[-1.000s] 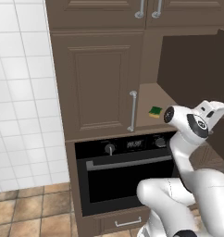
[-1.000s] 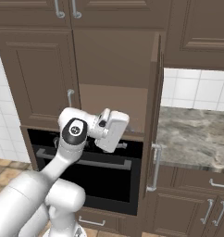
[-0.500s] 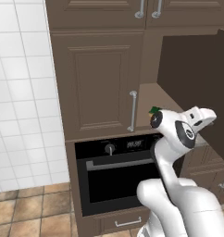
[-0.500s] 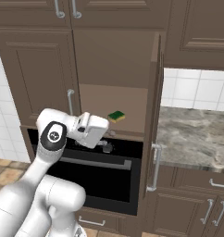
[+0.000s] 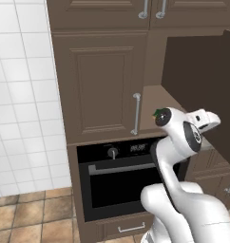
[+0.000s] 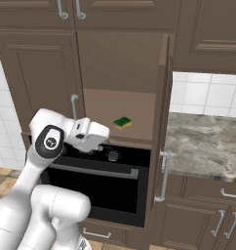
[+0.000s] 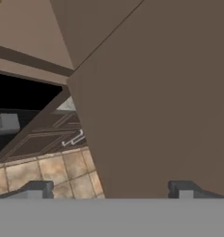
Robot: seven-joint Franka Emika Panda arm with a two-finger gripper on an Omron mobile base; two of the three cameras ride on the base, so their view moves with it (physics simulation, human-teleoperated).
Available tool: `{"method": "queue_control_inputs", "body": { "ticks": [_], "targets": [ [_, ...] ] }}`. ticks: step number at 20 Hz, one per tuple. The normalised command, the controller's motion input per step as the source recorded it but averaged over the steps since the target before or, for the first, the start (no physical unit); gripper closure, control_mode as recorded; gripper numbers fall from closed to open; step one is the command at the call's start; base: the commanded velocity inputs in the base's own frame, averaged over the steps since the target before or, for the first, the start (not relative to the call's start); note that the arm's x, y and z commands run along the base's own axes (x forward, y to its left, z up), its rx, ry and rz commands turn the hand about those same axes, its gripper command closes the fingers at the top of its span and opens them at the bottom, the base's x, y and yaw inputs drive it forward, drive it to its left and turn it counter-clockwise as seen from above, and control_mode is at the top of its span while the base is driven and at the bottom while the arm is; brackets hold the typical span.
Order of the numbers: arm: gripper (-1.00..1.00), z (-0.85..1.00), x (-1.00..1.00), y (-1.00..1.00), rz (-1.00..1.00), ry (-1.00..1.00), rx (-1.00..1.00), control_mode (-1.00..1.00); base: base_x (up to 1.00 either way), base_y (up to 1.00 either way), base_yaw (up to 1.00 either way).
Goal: Open the cabinet. Pick the sponge and place it next to the sink. Then close the cabinet.
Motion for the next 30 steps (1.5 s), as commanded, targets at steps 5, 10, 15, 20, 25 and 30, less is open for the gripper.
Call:
{"method": "queue_control_inputs", "body": {
  "ticks": [5, 10, 15, 20, 25, 30],
  "targets": [
    [-1.00, 0.01, -0.07, 0.31, 0.11, 0.00, 0.20, -1.00, 0.00, 0.00, 0.00],
    [-1.00, 0.11, -0.17, 0.30, 0.12, 0.00, 0.24, -1.00, 0.00, 0.00, 0.00],
    [-1.00, 0.13, -0.11, 0.17, 0.14, 0.00, 0.30, -1.00, 0.00, 0.00, 0.00],
    [-1.00, 0.17, -0.08, 0.16, 0.16, 0.00, 0.31, -1.00, 0.00, 0.00, 0.00],
    [-1.00, 0.22, -0.26, 0.16, 0.13, -0.06, 0.19, -1.00, 0.00, 0.00, 0.00],
    [-1.00, 0.01, -0.44, 0.12, 0.12, -0.14, 0.05, -1.00, 0.00, 0.00, 0.00]
  ]
}}
